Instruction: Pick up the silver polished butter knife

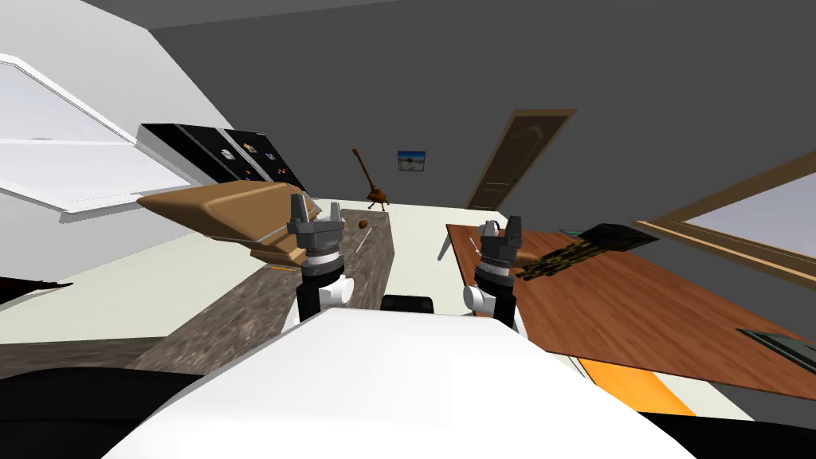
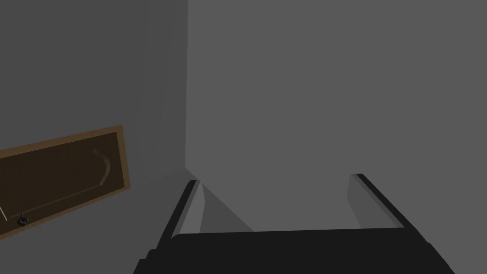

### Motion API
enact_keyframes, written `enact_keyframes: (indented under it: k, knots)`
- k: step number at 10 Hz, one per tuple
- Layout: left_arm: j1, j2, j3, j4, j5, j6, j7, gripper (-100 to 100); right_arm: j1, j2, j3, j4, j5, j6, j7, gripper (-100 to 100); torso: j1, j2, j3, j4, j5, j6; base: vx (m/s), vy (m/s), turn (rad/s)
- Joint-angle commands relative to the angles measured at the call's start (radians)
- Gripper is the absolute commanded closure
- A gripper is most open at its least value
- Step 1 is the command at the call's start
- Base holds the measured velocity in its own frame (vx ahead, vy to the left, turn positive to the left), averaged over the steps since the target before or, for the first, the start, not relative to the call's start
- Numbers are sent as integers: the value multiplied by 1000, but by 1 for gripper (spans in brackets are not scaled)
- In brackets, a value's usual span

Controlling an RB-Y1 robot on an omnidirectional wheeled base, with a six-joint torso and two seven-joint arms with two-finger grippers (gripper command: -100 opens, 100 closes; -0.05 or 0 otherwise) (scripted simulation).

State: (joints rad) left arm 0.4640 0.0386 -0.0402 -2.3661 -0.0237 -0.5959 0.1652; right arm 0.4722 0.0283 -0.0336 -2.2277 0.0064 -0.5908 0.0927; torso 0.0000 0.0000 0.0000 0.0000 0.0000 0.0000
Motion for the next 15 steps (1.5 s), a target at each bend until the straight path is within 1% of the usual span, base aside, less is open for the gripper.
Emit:
enact_keyframes:
  k: [1,3,5,8,11,12,14,15]
  knots:
    - [18,37,19,9,-27,-4,7,-100,0,0,0,0,0,0,0,0,0,0,0,0,0,0,31,-10,62]
    - [44,72,46,20,-65,-11,17,-100,0,0,0,0,0,0,0,0,-1,-3,-2,-1,0,0,62,-32,97]
    - [79,109,83,34,-113,-19,30,-100,0,0,0,0,0,0,0,0,-2,-5,-3,-1,0,0,87,-37,98]
    - [142,164,150,58,-199,-35,53,-100,0,0,0,0,0,0,0,0,-2,-5,-3,-1,0,0,75,-45,128]
    - [213,217,225,87,-288,-52,80,-100,0,0,0,0,0,0,0,0,-3,-7,-4,-1,-1,0,103,-60,156]
    - [213,217,225,87,-299,-52,80,-100,0,0,0,0,0,0,0,0,-4,-7,-4,-2,-1,0,66,-51,57]
    - [263,253,276,109,-363,-64,100,-100,0,0,0,0,0,0,0,0,-1,-4,-3,-1,0,0,69,-29,143]
    - [263,253,276,109,-368,-64,100,-100,0,0,0,0,0,0,0,0,-2,-5,-3,-1,0,0,59,-34,33]
